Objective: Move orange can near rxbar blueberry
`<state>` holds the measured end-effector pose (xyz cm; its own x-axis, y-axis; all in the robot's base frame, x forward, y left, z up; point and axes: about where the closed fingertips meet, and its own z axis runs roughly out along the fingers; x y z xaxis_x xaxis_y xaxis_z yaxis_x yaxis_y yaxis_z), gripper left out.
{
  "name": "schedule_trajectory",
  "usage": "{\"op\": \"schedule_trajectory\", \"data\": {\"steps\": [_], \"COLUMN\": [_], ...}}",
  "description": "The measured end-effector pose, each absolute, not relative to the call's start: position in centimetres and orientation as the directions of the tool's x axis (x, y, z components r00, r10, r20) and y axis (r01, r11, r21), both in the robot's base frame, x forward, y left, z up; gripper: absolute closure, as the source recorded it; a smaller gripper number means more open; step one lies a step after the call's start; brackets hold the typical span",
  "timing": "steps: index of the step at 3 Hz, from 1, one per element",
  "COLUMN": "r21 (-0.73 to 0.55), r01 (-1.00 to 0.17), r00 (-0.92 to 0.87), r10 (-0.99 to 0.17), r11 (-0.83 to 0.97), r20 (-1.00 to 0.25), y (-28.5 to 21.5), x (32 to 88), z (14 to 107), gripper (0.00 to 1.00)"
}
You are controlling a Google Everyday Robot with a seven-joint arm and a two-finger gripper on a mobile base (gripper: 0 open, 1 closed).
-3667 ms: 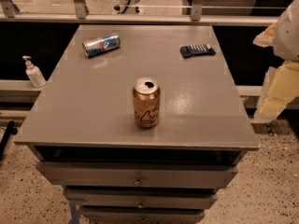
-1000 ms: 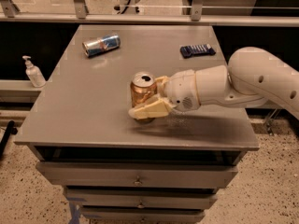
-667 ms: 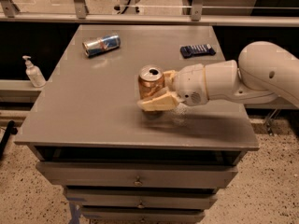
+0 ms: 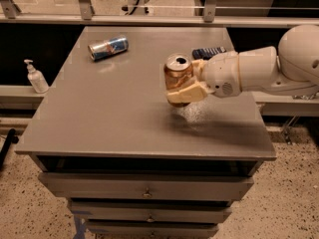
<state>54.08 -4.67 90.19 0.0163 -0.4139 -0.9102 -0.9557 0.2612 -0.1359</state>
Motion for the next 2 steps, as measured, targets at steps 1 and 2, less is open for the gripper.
{"op": "schedule_trajectory", "data": {"steps": [1, 2], "r21": [-0.135, -0.191], "r01": [-0.956, -0.928], "r00": [0.016, 0.046], "r10": [-0.414, -0.411], "r11": [0.260, 0.320], "r20": [-0.910, -0.911], "y": [-4.6, -6.5], "x": [54.0, 55.7], "z": [90.1, 91.2], "gripper": [1.00, 1.00]}}
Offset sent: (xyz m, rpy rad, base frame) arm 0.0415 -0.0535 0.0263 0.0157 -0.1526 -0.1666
